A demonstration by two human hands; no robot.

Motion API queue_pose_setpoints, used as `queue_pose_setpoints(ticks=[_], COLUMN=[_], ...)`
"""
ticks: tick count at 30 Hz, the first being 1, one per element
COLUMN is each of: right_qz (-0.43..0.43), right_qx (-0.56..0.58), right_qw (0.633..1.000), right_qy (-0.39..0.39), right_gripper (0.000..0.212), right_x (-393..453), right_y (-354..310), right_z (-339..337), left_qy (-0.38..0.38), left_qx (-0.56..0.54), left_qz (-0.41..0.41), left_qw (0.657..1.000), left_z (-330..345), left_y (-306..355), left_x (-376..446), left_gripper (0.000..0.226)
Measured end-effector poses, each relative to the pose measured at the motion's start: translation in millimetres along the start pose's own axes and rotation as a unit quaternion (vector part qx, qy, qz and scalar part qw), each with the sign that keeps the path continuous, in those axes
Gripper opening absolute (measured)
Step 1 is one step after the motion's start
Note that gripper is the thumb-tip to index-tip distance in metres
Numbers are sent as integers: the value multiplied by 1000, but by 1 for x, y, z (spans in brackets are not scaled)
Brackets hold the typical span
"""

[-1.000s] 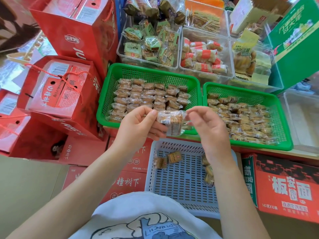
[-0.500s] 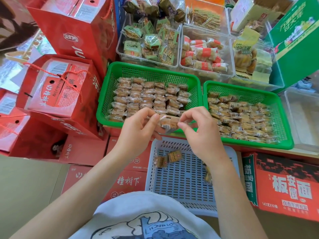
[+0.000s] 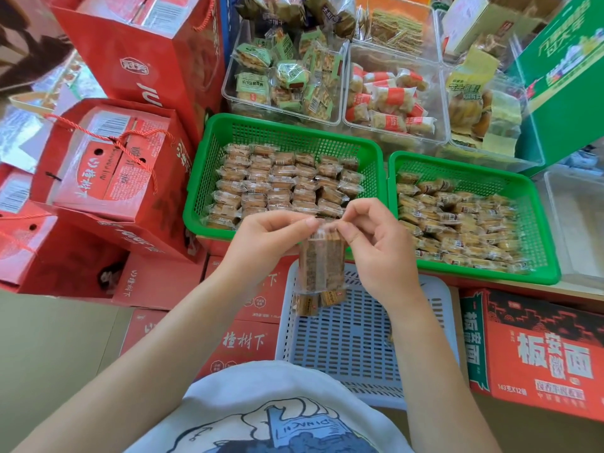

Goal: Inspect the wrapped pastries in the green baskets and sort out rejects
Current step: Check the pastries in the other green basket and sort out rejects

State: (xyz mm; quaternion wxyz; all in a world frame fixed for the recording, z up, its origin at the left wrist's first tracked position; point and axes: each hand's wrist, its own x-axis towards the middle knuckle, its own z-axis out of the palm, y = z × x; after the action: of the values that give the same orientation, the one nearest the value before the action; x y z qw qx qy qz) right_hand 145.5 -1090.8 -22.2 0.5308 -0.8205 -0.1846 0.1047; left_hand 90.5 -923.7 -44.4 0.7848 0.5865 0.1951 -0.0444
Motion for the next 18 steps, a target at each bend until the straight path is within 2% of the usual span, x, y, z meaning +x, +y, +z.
queue_pose_setpoints(ticks=[3, 8, 13, 16, 18], right_qz=[32, 125, 148, 209, 220], right_qx=[31, 171, 174, 213, 220], right_qw=[999, 976, 970, 954, 950], right_qy=[19, 49, 78, 42, -13], right_gripper=[7, 11, 8, 15, 33], right_x=[0, 2, 4, 7, 8], right_y=[3, 4, 11, 15, 20], right_z=[1, 6, 12, 14, 13], left_qy=[-3, -1, 48, 95, 140], left_qx=[-39, -61, -39, -38, -75], left_qz=[-33, -44, -40, -72, -105], left_qw=[999, 997, 997, 992, 982], left_z=[-3, -2, 3, 1, -3], left_y=[-1, -6, -11, -15, -20], left_x=[3, 5, 8, 12, 17], left_gripper=[25, 21, 21, 21, 23])
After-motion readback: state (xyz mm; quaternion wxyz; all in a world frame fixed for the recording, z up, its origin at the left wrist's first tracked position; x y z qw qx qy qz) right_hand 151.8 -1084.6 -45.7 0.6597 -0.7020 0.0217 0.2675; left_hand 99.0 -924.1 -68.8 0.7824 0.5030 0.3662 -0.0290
